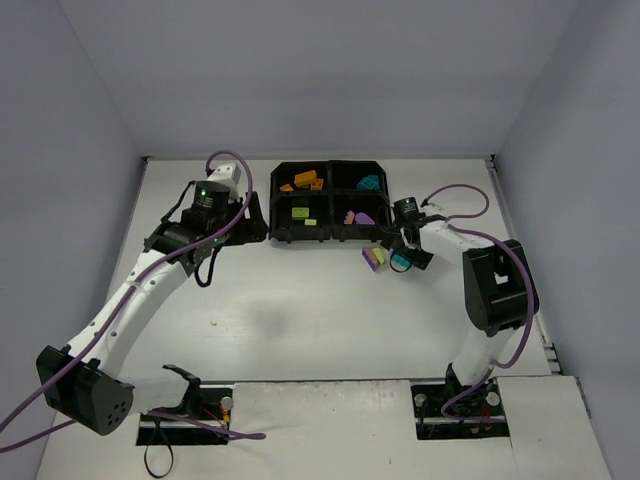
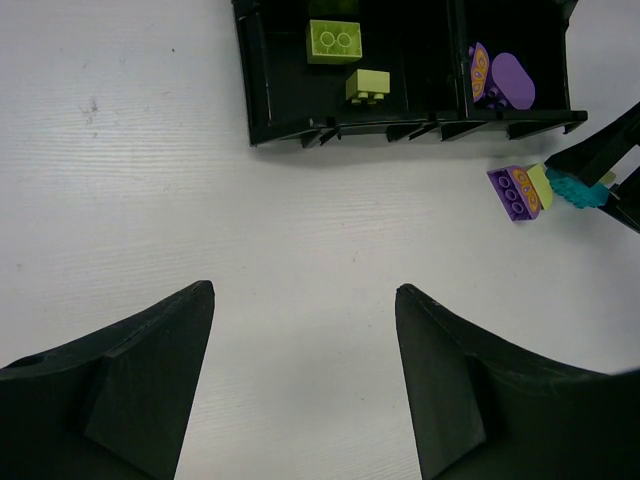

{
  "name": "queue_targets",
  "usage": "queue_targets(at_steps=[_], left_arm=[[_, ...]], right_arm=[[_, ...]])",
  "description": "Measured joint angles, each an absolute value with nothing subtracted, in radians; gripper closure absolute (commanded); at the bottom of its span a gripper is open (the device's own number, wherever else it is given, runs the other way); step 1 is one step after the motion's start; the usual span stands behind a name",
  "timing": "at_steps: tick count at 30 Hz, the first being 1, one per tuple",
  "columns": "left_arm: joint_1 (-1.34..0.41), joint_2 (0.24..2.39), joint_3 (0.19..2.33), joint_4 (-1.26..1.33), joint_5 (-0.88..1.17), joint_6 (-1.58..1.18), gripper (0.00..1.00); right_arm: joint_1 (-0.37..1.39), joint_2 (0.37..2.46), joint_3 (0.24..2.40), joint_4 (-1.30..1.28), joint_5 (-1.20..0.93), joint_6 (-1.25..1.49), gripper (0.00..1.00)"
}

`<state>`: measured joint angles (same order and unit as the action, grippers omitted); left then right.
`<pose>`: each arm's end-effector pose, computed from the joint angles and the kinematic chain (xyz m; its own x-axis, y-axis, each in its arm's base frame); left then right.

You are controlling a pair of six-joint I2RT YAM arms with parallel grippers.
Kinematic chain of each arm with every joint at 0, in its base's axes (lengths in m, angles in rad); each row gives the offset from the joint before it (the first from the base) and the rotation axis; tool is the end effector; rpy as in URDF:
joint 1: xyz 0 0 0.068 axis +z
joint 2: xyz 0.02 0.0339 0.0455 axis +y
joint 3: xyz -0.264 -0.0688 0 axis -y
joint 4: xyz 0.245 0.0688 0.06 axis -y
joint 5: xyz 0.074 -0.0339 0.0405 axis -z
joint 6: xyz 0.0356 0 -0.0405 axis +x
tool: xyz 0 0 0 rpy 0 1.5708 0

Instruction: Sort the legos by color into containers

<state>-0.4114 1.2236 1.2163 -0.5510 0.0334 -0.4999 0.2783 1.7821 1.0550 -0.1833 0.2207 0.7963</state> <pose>0.2457 -0.1085 0.3619 -0.6302 -0.2477 -0.7359 0.1408 0.8956 -0.4221 0.3531 0.0928 0.1677 -0.6304 0.5452 -0.5526 0.4456 0.8370 0.3176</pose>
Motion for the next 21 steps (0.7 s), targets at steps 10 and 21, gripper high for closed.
queue_targets(at_steps=[10, 21], left_arm=[[-0.411, 1.239, 1.219, -0.553, 0.035, -0.498, 0.33], [-0.411, 1.280, 1.332, -0.565, 0.152, -0.462, 0.33]], right_arm=[[0.290, 1.772, 1.053, -0.173, 0.231, 0.745, 1.00], [0.404, 1.320, 1.023, -0.066, 0.065, 0.310, 1.00]])
